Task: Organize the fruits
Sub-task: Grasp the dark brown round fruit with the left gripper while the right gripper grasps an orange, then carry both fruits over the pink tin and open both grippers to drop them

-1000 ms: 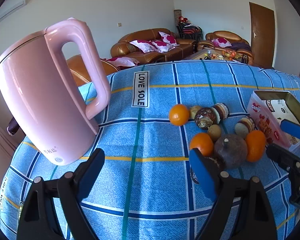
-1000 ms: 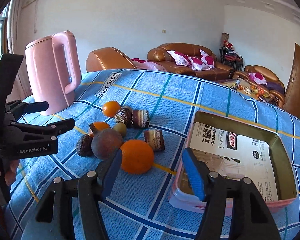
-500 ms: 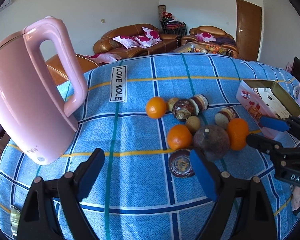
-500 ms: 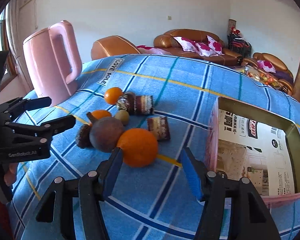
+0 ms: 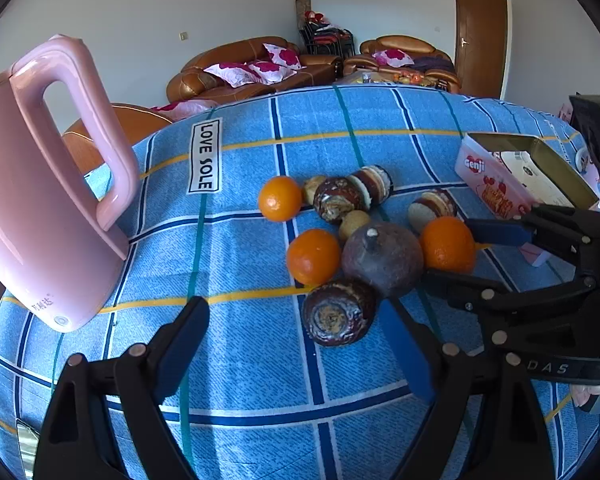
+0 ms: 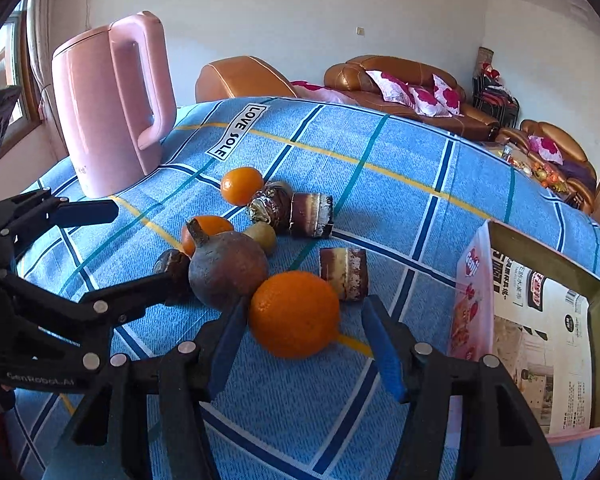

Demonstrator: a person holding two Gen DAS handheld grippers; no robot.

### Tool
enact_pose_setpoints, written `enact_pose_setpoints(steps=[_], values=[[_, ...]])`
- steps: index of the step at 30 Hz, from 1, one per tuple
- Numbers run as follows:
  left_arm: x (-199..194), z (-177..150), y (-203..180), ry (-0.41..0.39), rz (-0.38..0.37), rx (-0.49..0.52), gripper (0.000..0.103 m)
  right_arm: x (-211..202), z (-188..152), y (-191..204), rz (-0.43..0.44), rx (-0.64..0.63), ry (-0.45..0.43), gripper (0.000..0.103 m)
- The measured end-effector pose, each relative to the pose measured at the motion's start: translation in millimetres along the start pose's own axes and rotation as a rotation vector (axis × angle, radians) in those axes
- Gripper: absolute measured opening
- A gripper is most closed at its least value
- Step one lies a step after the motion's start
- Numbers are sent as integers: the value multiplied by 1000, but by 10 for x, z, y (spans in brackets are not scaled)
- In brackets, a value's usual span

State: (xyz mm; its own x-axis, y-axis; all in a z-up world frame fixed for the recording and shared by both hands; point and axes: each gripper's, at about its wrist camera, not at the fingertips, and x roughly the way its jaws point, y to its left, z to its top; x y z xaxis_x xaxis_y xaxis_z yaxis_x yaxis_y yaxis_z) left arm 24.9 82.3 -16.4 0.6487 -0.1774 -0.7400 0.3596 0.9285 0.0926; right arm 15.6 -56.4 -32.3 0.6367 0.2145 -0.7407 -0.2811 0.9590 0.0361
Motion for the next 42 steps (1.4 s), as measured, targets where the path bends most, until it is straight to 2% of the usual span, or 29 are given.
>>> enact_pose_setpoints(steps=[3,4,8,11,13,14,16,20,25,28,32,38,42], values=[[70,5,27,25,-12,-27,89,70,-25,-68,77,62,47,55],[94,-1,21,32,-10,-31,89,45,-39,-48,78,61,39,49],[165,-2,-24,46,-21,-31,82,-108,-91,30,29,39,-3,48],[198,-1,8,54,-67,-63,66,-302,-129,-26,41,65,-81,49],[232,-15,38,69,-114,-83,44,-383,-145,-49,44,88,-110,49],[239,-25,31,70,-113,-81,42,-404,-149,-56,39,95,-121,49],[236,-36,4,62,-94,-60,41,-438,-146,-57,18,98,-138,49],[166,-32,24,29,-111,-81,41,-479,-135,-99,-14,105,-168,49],[-45,-4,66,-81,-104,-85,41,-654,-148,-195,-40,116,-234,49],[-191,19,50,-169,-97,-87,41,-756,-159,-238,-89,114,-272,49],[-315,57,87,-257,-92,-140,41,-934,-190,-390,-140,132,-331,49],[-329,98,-15,-284,-61,-187,41,-1122,-311,-732,-222,178,-360,48],[-372,134,-242,-301,-66,-162,41,-1173,-405,-981,-267,198,-342,49]])
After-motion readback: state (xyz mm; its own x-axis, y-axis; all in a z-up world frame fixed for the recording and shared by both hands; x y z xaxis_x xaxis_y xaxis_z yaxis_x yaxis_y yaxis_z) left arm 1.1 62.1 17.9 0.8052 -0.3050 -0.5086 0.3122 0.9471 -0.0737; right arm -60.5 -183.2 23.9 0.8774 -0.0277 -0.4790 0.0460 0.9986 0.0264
